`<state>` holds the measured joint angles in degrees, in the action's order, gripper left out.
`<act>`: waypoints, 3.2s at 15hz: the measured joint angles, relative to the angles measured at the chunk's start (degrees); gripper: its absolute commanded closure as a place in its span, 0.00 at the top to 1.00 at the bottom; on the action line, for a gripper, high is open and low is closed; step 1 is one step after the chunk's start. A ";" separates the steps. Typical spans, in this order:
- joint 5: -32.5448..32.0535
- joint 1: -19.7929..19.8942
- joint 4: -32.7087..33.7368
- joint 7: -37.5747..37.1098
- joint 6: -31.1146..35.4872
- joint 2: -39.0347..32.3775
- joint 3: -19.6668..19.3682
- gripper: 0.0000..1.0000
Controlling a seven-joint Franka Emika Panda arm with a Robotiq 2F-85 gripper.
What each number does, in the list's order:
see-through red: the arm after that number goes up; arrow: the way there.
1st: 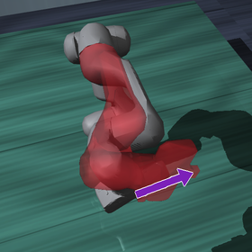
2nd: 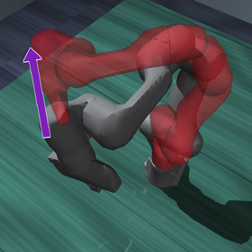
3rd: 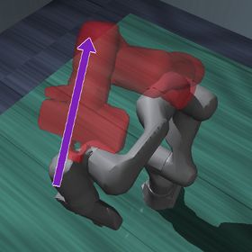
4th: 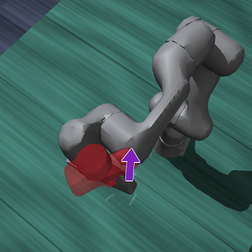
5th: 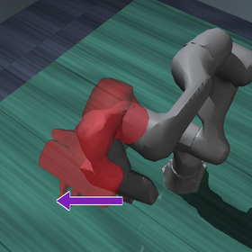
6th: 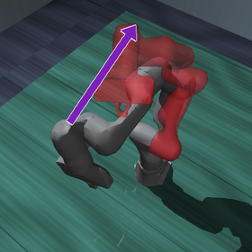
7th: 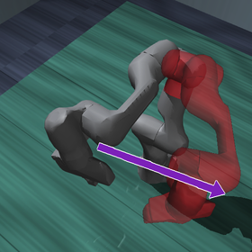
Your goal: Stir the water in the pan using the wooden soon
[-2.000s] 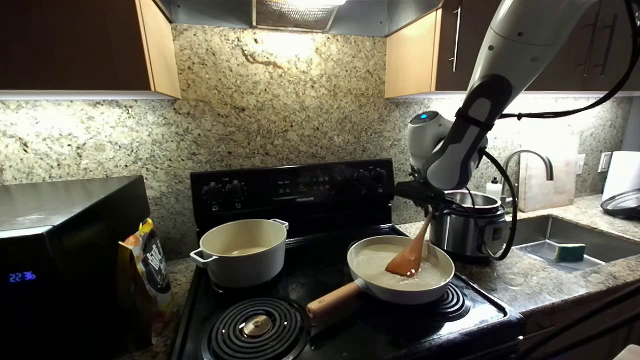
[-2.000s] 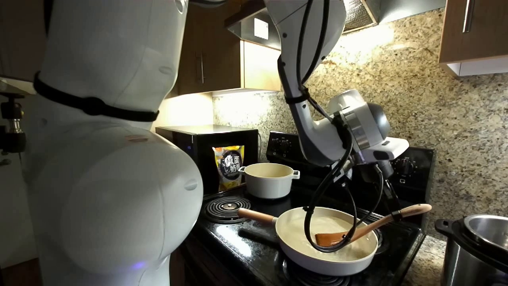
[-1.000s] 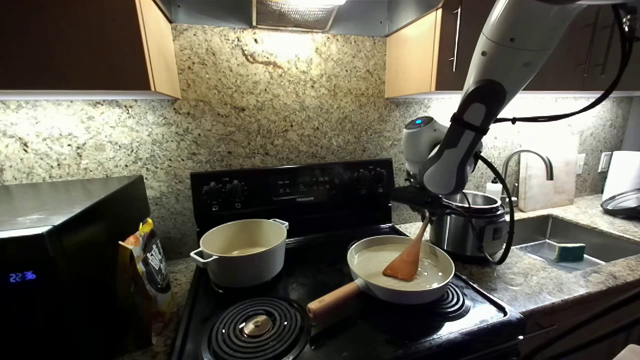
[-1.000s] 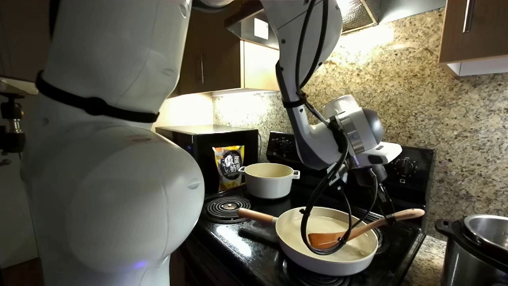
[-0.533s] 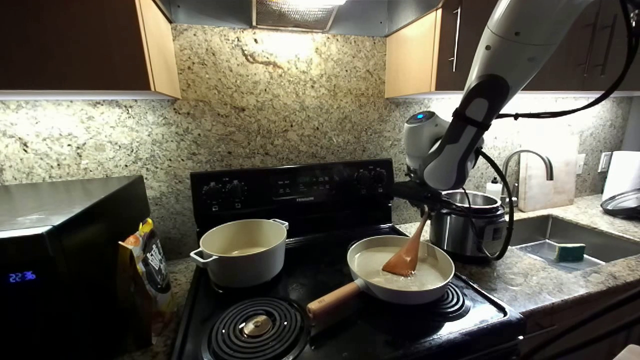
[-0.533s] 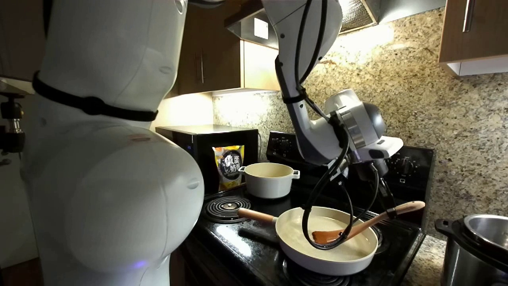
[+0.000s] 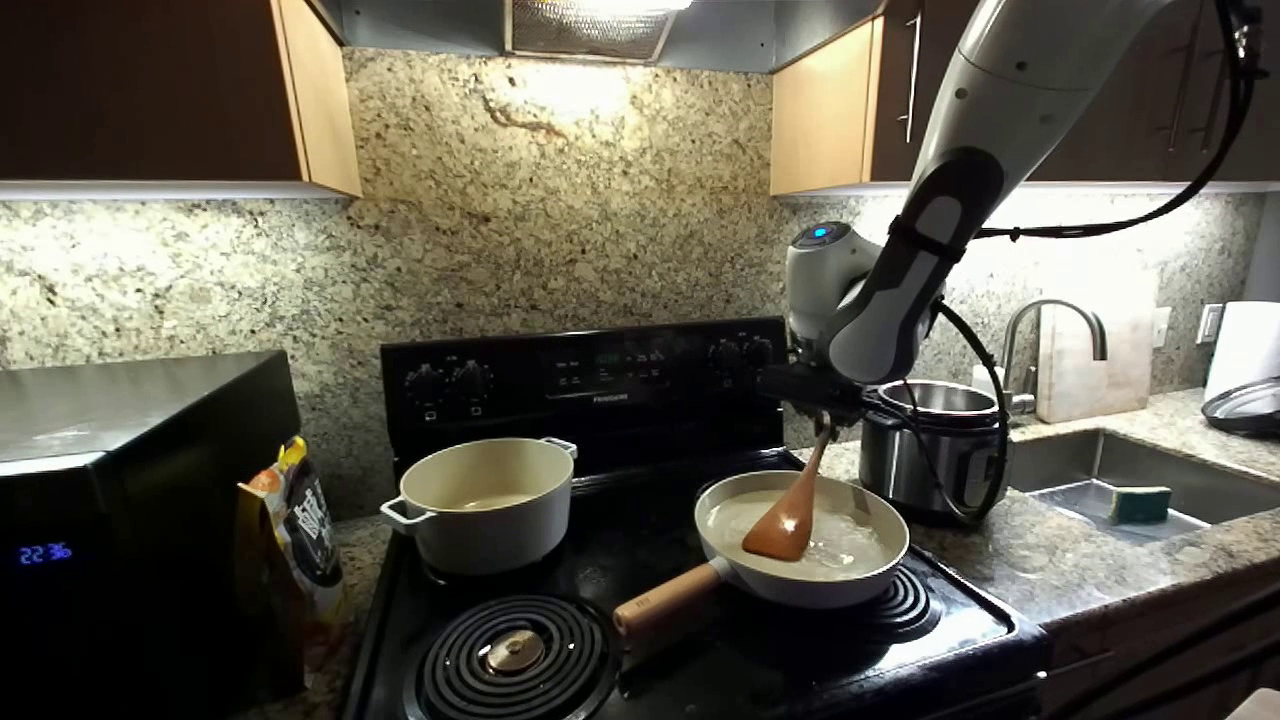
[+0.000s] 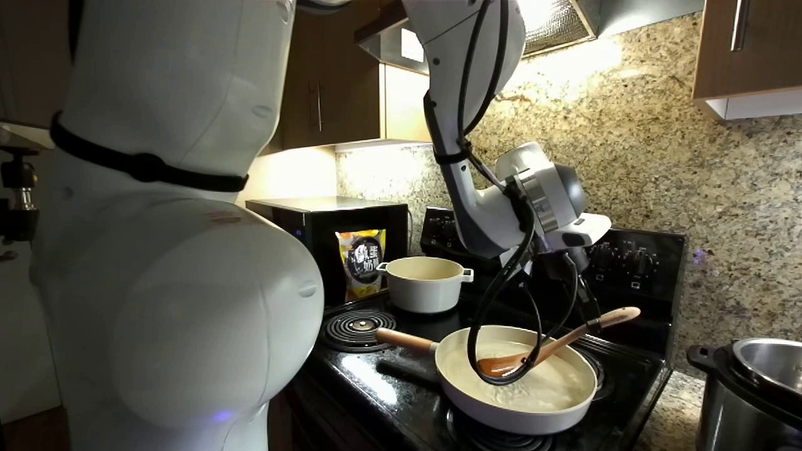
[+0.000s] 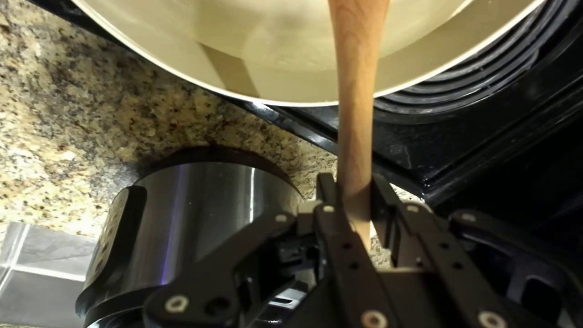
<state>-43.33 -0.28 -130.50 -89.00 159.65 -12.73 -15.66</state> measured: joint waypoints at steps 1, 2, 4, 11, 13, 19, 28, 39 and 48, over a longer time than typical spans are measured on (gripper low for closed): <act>0.00 0.11 0.00 0.00 0.12 0.01 -0.32 0.05; 0.00 0.23 0.00 0.00 0.19 0.05 -0.80 0.05; 0.00 0.52 0.00 -0.01 0.24 0.39 -2.17 0.05; -3.21 0.18 -0.01 -4.25 0.81 2.03 -6.06 0.05; -5.65 -0.93 0.11 -7.52 1.56 1.76 -6.11 0.05; -13.70 -4.49 1.26 -14.89 2.49 0.89 -6.68 0.05; -20.06 -4.94 0.63 -16.68 2.47 0.43 -9.06 0.05; -19.83 -5.45 -0.55 -15.27 3.91 -2.42 -6.79 0.05; -18.85 -4.93 -0.52 -14.89 4.48 -3.64 -3.80 0.05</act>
<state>-62.18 -5.21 -131.02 -103.90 164.14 -16.37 -19.46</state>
